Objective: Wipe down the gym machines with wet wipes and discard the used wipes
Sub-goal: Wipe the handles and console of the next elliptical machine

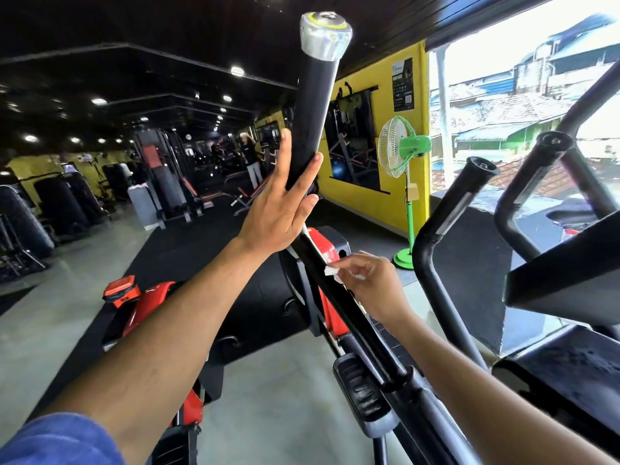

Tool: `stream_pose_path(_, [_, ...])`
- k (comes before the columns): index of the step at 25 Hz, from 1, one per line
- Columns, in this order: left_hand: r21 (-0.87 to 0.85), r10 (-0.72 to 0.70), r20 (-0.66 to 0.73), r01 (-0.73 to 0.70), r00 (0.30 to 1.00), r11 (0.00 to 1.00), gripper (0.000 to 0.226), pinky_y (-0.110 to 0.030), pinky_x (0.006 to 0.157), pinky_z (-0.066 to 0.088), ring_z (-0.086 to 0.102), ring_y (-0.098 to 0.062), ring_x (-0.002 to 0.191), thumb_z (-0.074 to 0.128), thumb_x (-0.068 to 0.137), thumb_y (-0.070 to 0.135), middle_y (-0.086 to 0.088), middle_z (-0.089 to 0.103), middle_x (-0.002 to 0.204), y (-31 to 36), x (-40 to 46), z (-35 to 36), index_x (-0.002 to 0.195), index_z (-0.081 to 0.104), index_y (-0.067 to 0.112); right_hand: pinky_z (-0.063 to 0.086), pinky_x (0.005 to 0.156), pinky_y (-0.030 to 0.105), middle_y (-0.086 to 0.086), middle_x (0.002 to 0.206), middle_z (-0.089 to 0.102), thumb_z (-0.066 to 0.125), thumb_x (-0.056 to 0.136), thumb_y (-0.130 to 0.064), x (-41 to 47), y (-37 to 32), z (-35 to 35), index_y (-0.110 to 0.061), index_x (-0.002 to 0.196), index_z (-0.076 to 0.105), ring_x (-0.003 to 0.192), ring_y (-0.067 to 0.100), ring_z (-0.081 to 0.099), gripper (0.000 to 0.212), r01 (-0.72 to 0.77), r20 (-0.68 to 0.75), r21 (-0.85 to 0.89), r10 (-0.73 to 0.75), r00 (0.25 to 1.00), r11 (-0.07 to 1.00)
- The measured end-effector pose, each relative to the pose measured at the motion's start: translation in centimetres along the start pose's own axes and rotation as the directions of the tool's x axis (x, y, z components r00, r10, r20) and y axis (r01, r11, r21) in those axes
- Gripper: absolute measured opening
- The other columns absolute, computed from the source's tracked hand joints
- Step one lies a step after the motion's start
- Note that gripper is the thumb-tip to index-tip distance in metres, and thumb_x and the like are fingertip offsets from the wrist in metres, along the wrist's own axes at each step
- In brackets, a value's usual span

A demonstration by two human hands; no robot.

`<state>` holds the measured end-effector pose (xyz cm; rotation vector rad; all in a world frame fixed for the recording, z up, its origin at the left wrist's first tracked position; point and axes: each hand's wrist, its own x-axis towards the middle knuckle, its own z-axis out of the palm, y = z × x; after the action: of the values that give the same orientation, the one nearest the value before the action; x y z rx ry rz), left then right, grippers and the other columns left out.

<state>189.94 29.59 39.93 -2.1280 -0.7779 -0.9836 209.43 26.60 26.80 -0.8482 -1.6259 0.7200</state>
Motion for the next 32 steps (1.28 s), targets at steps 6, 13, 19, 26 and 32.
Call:
stream_pose_path(6, [-0.065,-0.051,0.043,0.054,0.998,0.996,0.053,-0.042,0.121,0.039,-0.004,-0.026,0.160,0.040,0.112,0.019,-0.036,-0.010,0.164,0.9,-0.3,-0.6,0.161,0.025,0.005,0.056,0.084,0.050,0.020,0.096,0.075,0.064,0.098,-0.003,7.2,-2.7,3.5,-0.010,0.096,0.078,0.082,0.027,0.067,0.016,-0.198,0.060,0.412,0.190,0.980,0.889])
stream_pose_path(13, [-0.016,-0.165,0.015,0.165,0.986,0.986,0.057,-0.058,0.125,0.025,0.008,-0.043,0.158,0.046,0.110,0.024,-0.039,-0.004,0.164,3.0,-2.5,1.2,0.160,0.028,0.003,0.056,0.070,0.035,0.009,0.090,0.070,0.060,0.096,0.003,-0.1,0.6,-0.5,-0.005,0.091,0.069,0.071,0.013,0.063,0.013,-0.197,0.117,0.203,0.176,0.977,0.959])
stream_pose_path(19, [-0.015,-0.196,-0.041,0.196,0.980,0.981,0.052,-0.051,0.127,0.020,0.011,-0.038,0.159,0.052,0.107,0.022,-0.033,0.004,0.167,3.9,-4.6,2.2,0.155,0.039,0.008,0.053,0.075,0.022,-0.020,0.095,0.069,0.064,0.091,-0.007,-9.9,1.4,-4.7,-0.035,0.087,0.070,0.083,0.003,0.066,0.028,0.013,0.084,-0.365,0.019,0.996,0.931])
stream_pose_path(26, [-0.014,-0.112,-0.146,0.111,0.983,0.994,0.054,-0.050,0.112,0.047,0.043,-0.034,0.144,0.055,0.106,0.023,-0.026,0.039,0.152,2.9,-2.6,-1.6,0.154,0.032,0.009,0.037,0.071,0.003,-0.020,0.090,0.057,0.063,0.090,-0.005,-12.9,1.5,-5.1,-0.029,0.089,0.072,0.079,-0.012,0.054,0.025,0.113,0.136,-0.534,-0.047,0.990,0.838])
stream_pose_path(32, [0.125,0.083,-0.122,-0.067,0.989,0.990,0.061,-0.032,0.122,0.033,0.038,-0.030,0.149,0.058,0.107,0.024,-0.025,0.023,0.164,1.5,6.4,-8.3,0.158,0.029,0.008,0.058,0.073,0.030,-0.022,0.095,0.063,0.063,0.091,-0.010,-9.7,-0.1,-4.0,-0.035,0.093,0.072,0.082,0.001,0.065,0.027,0.145,0.050,-0.447,-0.137,0.989,0.883])
